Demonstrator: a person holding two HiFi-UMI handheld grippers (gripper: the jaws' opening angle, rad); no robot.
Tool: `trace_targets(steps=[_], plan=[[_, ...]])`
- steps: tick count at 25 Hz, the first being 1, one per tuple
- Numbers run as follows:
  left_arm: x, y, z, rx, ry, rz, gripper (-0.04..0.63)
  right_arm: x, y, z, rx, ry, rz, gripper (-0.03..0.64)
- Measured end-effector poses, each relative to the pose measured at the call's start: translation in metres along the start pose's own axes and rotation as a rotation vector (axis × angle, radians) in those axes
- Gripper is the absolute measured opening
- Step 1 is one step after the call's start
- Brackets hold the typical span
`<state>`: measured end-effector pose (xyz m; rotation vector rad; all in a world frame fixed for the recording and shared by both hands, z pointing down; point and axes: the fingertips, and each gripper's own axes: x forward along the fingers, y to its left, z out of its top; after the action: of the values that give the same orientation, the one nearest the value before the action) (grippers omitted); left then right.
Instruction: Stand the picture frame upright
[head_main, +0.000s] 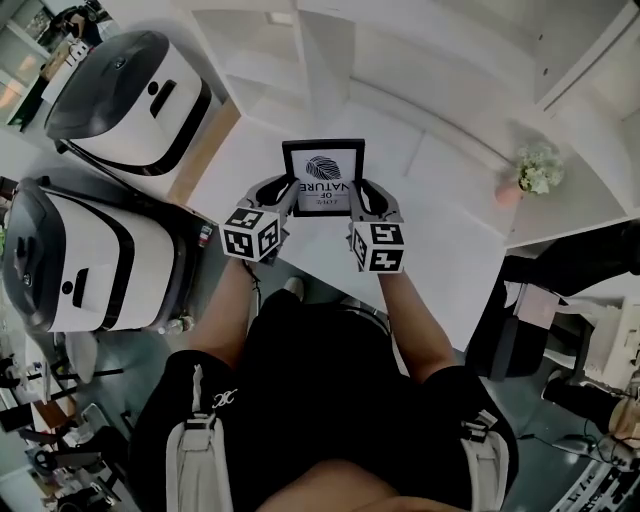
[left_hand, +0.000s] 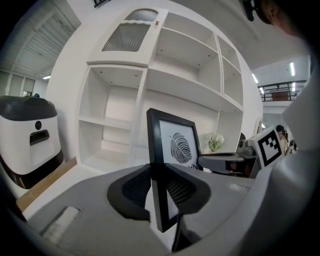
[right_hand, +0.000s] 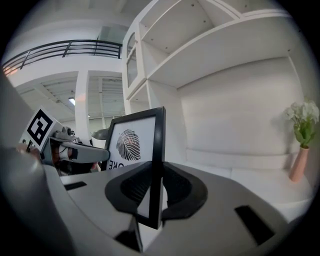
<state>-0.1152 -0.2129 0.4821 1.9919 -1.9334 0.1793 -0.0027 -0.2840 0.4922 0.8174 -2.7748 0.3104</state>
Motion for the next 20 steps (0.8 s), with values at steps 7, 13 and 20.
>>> trace_targets(steps=[7,13,20], plan=[[-0.001,0.018,-0.002,0.022,0.008,-0.035,0.092,0.014,0.011,-0.003,-0.005,0.006,-0.027,0.071],[0.012,0.052,-0.002,0.045,0.020,-0.120,0.091,0.038,0.024,-0.006,0.001,0.005,-0.112,0.071],[0.032,0.105,0.008,0.113,0.048,-0.277,0.092,0.079,0.046,-0.007,0.055,-0.006,-0.273,0.071]])
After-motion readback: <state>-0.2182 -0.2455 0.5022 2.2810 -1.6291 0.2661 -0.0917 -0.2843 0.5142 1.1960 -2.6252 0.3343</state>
